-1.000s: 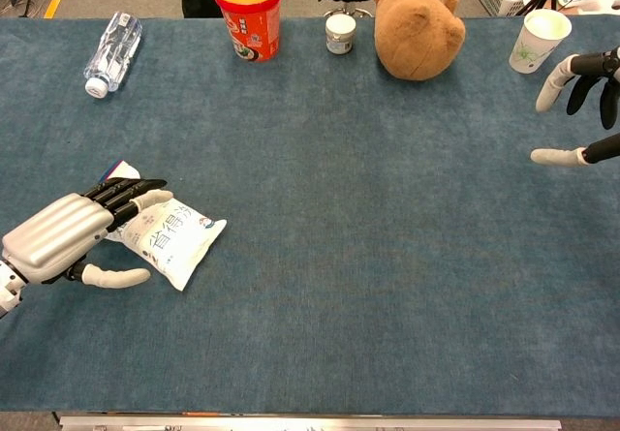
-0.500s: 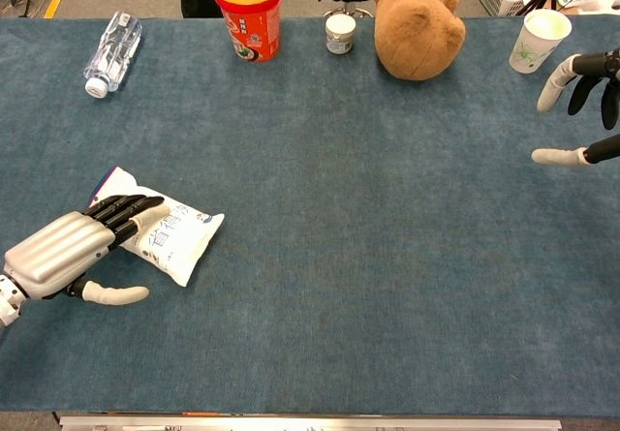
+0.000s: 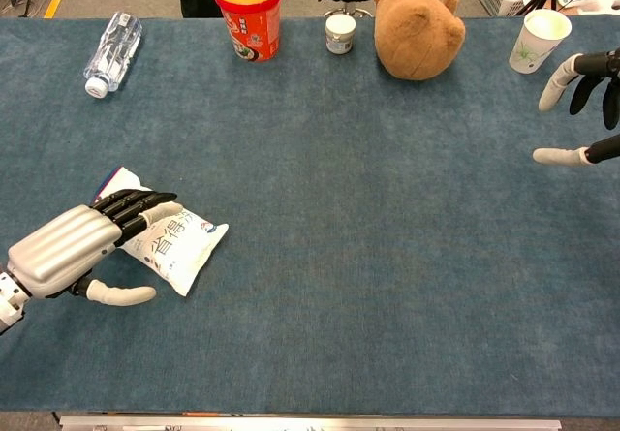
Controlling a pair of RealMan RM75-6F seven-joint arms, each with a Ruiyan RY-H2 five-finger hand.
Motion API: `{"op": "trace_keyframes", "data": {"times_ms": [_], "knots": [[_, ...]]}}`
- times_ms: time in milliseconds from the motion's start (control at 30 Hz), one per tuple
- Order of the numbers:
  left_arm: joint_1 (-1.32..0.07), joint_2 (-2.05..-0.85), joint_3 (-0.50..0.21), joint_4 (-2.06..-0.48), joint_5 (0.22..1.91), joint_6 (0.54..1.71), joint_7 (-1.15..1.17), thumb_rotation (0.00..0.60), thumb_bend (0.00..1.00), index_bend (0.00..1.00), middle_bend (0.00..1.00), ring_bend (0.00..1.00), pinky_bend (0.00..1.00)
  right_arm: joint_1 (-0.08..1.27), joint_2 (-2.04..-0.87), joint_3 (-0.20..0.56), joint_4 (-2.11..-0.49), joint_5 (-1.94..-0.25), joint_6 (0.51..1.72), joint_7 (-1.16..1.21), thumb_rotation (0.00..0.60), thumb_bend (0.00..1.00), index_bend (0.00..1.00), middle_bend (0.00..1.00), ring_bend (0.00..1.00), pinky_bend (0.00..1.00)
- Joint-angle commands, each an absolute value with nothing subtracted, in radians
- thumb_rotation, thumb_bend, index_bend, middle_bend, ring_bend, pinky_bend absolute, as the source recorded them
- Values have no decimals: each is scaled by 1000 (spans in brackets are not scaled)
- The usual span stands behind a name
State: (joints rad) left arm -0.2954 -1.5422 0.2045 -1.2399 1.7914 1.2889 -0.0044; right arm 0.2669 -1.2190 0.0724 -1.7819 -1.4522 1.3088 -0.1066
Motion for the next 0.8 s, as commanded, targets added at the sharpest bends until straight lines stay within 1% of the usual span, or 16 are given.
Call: {"op": "trace_keyframes", "data": {"times_ms": [33,433,800], "knots": [[-292,-1543,209,-1235,1786,1283,-4,0,0,0,0,0,67,267,-1219,72,-1781,-1452,1308,-106,600,0,526,501,501,652],[-278,-1541,226,-1240,1785,1284,4,0,0,0,0,0,68,265,-1222,71,-1777,-1450,1306,-105,600,0,525,501,501,652],[-300,-1535,189,-1275,1798,1321,3,0,0,0,0,0,68,262,-1217,73,-1781,-1453,1313,-102,600,0,525,501,501,652]]}}
